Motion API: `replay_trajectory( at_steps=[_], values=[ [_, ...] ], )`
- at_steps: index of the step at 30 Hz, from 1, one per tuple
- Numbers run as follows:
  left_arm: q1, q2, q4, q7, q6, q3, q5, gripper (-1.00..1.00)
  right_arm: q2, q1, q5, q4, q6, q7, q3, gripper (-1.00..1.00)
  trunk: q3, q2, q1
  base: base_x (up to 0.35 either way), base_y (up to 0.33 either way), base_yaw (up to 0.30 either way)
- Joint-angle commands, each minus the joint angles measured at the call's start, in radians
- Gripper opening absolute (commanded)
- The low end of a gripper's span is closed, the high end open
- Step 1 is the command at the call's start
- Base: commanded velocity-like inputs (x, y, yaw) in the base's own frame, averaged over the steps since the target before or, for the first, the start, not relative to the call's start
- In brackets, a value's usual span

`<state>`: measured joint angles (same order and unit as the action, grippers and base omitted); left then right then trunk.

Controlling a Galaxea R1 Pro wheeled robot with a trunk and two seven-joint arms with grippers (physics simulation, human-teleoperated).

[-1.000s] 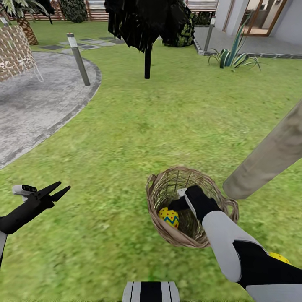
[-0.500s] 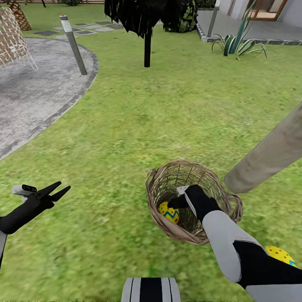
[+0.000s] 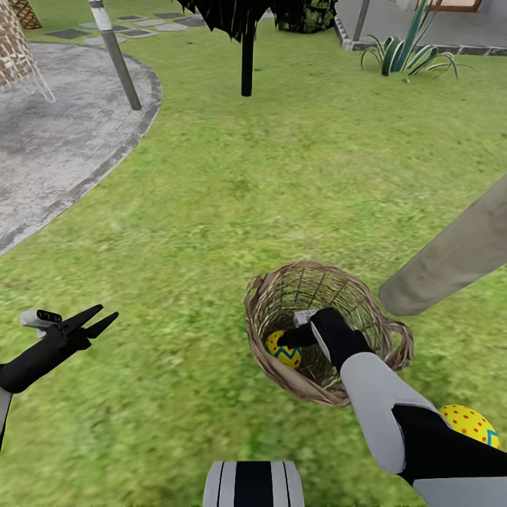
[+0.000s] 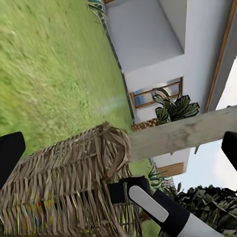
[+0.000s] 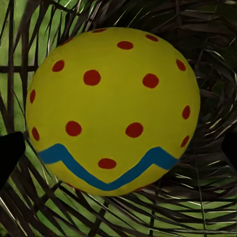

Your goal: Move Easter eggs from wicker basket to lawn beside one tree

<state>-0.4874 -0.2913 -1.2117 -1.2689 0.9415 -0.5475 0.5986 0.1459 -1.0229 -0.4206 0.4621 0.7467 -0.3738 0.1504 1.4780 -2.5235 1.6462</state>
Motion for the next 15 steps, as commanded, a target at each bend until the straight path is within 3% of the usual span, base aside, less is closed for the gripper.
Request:
replay_trajectory(
  at_steps=[1, 10, 15],
  values=[
    [0.000, 0.000, 0.000, -0.001, 0.008, 0.000, 0.003, 1.00, 0.001, 0.000, -0.010, 0.006, 0.003, -0.007, 0.008, 1.00, 0.005, -0.001, 0.000, 0.000, 0.000, 0.000],
    [0.000, 0.000, 0.001, -0.001, 0.007, 0.001, 0.003, 1.00, 0.001, -0.001, -0.010, 0.025, 0.001, -0.007, 0.006, 1.00, 0.020, -0.001, 0.002, 0.000, 0.000, 0.000],
    [0.000, 0.000, 0.001, -0.001, 0.005, 0.001, 0.003, 1.00, 0.002, 0.000, -0.010, 0.021, -0.035, -0.007, 0.003, 1.00, 0.028, -0.002, 0.003, 0.000, 0.000, 0.000]
  ],
)
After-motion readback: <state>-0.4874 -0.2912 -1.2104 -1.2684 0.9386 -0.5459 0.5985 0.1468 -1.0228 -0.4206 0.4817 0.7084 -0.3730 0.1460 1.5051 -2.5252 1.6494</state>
